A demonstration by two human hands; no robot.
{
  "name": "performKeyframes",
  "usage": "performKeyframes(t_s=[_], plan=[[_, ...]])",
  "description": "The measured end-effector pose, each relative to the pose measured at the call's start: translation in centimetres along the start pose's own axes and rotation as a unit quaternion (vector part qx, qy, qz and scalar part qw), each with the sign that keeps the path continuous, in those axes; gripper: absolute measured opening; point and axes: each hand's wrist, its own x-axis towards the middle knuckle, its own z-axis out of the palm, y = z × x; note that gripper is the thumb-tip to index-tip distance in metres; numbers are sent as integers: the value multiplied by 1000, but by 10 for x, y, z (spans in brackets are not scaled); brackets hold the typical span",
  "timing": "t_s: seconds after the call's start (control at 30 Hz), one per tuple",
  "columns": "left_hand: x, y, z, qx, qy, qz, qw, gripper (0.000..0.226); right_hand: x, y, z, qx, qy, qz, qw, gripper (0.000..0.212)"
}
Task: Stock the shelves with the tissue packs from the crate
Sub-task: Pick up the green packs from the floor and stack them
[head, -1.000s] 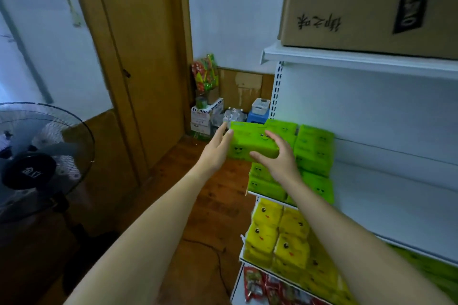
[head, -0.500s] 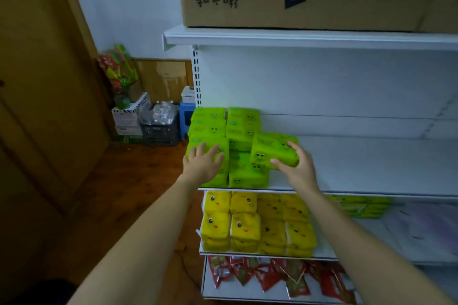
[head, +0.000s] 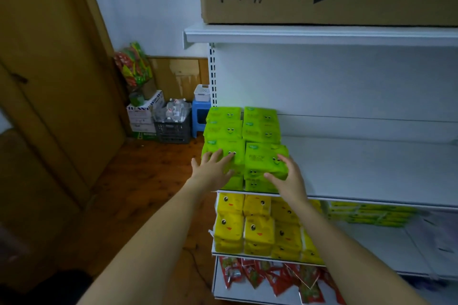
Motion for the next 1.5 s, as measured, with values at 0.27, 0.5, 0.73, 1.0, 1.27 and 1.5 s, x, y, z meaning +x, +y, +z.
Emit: performKeyframes(t_s=[0.27, 0.5, 0.73, 1.0, 1.27, 1.5], plan=[[5, -3, 3, 20, -5, 13, 1000, 70, 20, -5, 0, -29, -41, 8, 999, 64], [7, -7, 5, -58, 27, -60, 996, 79, 19, -6, -4, -59, -74, 19, 995, 77], [12, -13, 2, -68, 20, -60, 996, 75, 26, -5, 3, -82, -67, 5, 994, 77], [35, -23, -43, -88, 51, -80, 992, 68, 55, -23, -22, -73, -43, -22, 996, 71], [75, -31, -51, -156, 23, -128, 979, 67, 123, -27, -24, -86, -74, -39, 993, 67], [106, -34, -61, -139, 14, -129, 982, 66, 166, -24, -3, -141, -124, -23, 982, 71]])
